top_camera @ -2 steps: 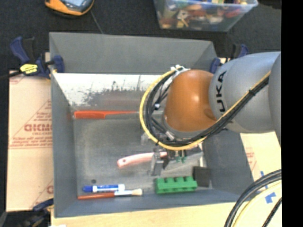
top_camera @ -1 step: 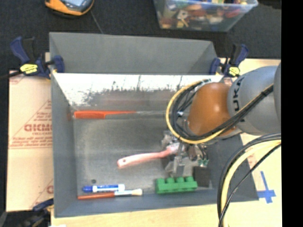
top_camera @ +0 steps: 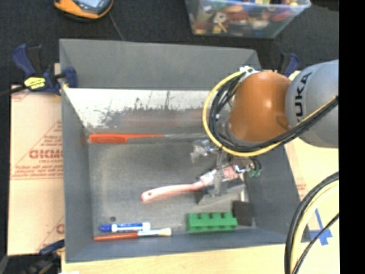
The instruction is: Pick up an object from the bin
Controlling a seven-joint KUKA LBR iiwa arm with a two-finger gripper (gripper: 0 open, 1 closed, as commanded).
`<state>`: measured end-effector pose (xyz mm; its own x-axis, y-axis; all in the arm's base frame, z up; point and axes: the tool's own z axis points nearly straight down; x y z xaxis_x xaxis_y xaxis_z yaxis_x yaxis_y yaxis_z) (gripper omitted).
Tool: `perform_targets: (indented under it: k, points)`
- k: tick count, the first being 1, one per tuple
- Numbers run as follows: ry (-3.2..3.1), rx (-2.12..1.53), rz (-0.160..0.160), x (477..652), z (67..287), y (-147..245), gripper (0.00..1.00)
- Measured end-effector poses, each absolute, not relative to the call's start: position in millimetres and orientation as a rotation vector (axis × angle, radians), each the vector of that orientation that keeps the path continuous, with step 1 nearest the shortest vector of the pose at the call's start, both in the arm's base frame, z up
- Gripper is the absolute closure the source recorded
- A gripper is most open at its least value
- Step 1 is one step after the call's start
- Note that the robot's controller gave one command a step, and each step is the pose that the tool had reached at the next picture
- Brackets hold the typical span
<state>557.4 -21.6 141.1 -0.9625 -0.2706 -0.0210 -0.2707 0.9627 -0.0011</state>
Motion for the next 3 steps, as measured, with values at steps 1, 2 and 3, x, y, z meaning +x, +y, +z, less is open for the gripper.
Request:
perform_targets:
  k: [1,2,3]
  points:
    - [3.129,0.207,0.002,561.9,100,-102,0.00]
    - [3.067,-0.479,0.018,599.9,78,-108,0.00]
    - [3.123,0.071,0.001,597.8,75,-123,1.00]
